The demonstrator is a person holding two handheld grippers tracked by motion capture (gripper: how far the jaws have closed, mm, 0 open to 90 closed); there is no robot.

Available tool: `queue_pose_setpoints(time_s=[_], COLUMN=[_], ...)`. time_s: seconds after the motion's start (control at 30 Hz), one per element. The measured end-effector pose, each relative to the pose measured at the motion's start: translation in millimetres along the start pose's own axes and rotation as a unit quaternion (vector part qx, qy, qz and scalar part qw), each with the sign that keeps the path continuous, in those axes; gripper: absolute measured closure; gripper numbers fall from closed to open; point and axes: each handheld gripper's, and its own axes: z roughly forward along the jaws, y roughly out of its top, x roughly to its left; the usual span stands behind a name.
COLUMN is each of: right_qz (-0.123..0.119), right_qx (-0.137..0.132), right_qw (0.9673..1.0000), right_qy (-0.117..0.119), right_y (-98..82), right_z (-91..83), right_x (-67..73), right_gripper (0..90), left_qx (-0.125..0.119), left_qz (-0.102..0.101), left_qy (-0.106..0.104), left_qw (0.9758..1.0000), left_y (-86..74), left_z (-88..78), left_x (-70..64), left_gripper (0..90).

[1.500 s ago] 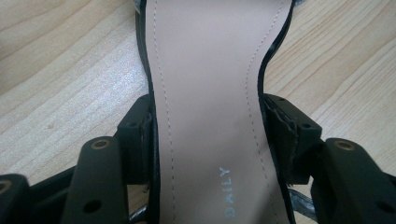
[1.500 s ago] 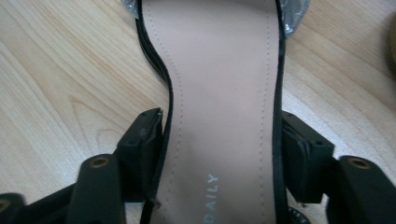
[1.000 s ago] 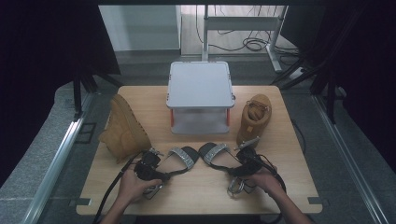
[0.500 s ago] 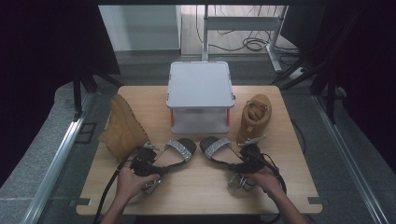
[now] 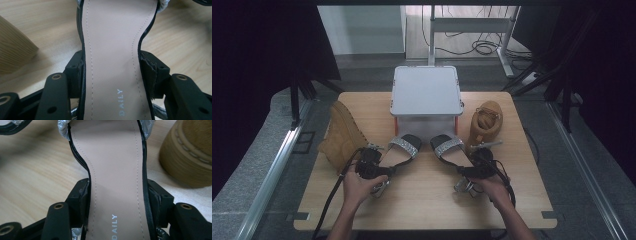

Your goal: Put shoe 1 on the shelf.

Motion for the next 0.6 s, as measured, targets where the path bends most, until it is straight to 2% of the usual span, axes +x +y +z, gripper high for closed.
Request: queue_pose_setpoints(time_s=[0.17,0.3,0.43,0.6], right_qz=[0.022,0.033,0.042,0.056], right_qx=[-0.013,-0.020,-0.025,-0.026], right_qw=[0.9996,0.9991,0.9982,0.9974], right_qy=[-0.013,-0.016,-0.033,-0.037], right_y=[5.1,11.4,20.6,30.5], right_z=[3.7,7.0,13.2,22.4], right_x=[1.3,6.8,14.2,19.2], right_gripper=[42.4,42.5,42.4,42.4], left_qx=[-0.003,-0.004,-0.009,-0.021], left_qz=[-0.008,-0.016,-0.033,-0.045], left_qy=[-0.002,0.005,0.004,0.017], left_qw=[1.0000,0.9999,0.9994,0.9986], left_y=[6.2,12.2,20.4,29.7], left_z=[5.1,10.5,16.9,22.7], left_x=[-3.2,-5.4,-4.9,-7.9], left_gripper=[43.1,43.1,43.1,43.1])
